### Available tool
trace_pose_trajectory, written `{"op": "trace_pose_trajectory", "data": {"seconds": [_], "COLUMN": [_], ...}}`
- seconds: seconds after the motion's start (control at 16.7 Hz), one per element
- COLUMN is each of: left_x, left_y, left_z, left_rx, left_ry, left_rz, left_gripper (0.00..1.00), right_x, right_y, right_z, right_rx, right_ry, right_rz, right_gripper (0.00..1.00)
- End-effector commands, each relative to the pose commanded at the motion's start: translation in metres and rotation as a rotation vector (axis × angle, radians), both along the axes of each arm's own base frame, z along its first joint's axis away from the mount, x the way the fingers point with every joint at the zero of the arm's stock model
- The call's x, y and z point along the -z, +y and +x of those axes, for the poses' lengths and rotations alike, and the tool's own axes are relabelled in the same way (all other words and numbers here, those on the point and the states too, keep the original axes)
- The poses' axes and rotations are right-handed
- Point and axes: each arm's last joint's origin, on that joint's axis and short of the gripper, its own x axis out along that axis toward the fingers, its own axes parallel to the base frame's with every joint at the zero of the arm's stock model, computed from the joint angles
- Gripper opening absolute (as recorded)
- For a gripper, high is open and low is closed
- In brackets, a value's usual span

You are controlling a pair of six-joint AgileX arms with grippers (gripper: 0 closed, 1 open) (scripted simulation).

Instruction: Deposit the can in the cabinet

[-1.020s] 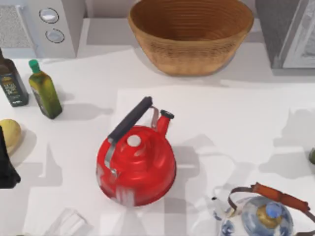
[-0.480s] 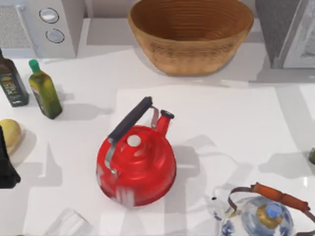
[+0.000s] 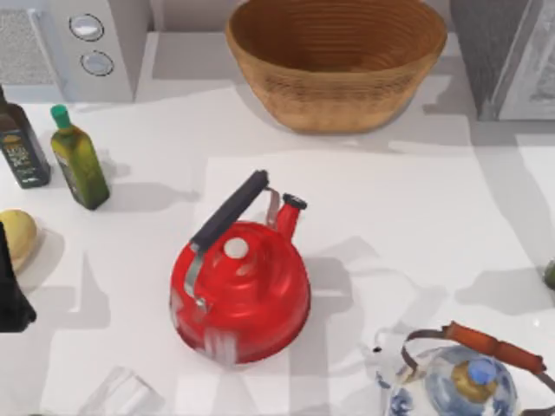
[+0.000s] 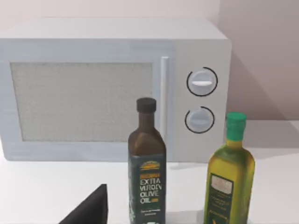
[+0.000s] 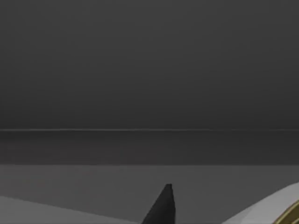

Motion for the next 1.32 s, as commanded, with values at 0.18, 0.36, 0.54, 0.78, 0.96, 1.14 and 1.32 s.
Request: {"op": "trace_pose_trajectory", "data": {"seconds": [0.18, 0.36, 0.54, 0.78, 0.96, 1.14, 1.32], "left_x": [0.0, 0.0, 0.0, 0.0, 0.0, 0.0, 0.0], "left_y": [0.0, 0.0, 0.0, 0.0, 0.0, 0.0, 0.0], "left_z": [0.0, 0.0, 0.0, 0.0, 0.0, 0.0, 0.0], "left_rx": [0.0, 0.0, 0.0, 0.0, 0.0, 0.0, 0.0], "left_ry": [0.0, 0.0, 0.0, 0.0, 0.0, 0.0, 0.0], "left_rz": [0.0, 0.0, 0.0, 0.0, 0.0, 0.0, 0.0], "left_gripper": [1.0, 1.0, 1.0, 1.0, 1.0, 1.0, 1.0], "right_x": [0.0, 0.0, -0.004, -0.02, -0.034, -0.034, -0.024], "right_y": [0.0, -0.001, 0.002, 0.004, 0.003, 0.001, -0.002], "right_z": [0.0, 0.003, 0.026, 0.069, 0.097, 0.123, 0.144], "right_rx": [0.0, 0.002, 0.003, 0.003, 0.002, 0.002, 0.002], "right_ry": [0.0, 0.003, 0.028, 0.027, -0.012, -0.025, -0.009], "right_rz": [0.0, 0.001, -0.004, -0.003, 0.003, 0.004, 0.003], "right_gripper": [0.0, 0.0, 0.0, 0.0, 0.0, 0.0, 0.0]}}
